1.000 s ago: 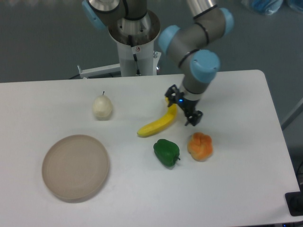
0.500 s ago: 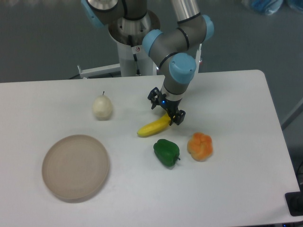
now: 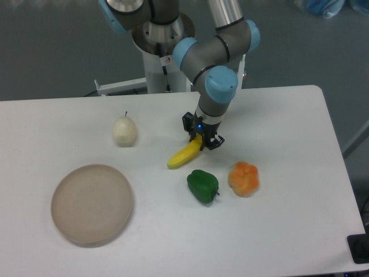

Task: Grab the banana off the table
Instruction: 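Lift the held banana up and carry it past the orange fruit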

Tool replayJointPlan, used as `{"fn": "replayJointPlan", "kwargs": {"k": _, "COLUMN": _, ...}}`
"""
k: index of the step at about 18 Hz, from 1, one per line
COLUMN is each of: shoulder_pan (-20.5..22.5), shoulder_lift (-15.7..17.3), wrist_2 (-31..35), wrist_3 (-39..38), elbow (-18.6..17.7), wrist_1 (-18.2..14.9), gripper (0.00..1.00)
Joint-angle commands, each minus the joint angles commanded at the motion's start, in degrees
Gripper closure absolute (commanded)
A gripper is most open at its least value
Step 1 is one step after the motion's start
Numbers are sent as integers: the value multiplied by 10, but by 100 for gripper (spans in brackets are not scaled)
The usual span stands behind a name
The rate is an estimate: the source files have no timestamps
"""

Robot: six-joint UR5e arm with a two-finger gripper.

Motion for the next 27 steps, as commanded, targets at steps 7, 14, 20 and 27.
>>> {"fn": "replayJointPlan", "kwargs": {"k": 7, "shoulder_pan": 46, "shoulder_lift": 6, "wrist_2": 8, "wrist_3": 7, "elbow": 95, "wrist_1": -68, "gripper": 86}}
{"fn": "replayJointPlan", "kwargs": {"k": 14, "shoulder_pan": 69, "shoulder_lift": -40, "wrist_2": 46, "wrist_3": 9, "elbow": 279, "wrist_1": -195, "gripper": 86}}
{"fn": "replayJointPlan", "kwargs": {"k": 20, "shoulder_pan": 68, "shoulder_lift": -115, "wrist_2": 88, "wrist_3": 47, "elbow": 341, "wrist_1": -192, "gripper": 92}}
{"fn": "replayJointPlan", "kwargs": {"k": 27, "shoulder_pan": 67, "shoulder_lift": -150, "wrist_2": 83, "wrist_3": 129, "elbow": 365, "wrist_1": -175, "gripper": 93}}
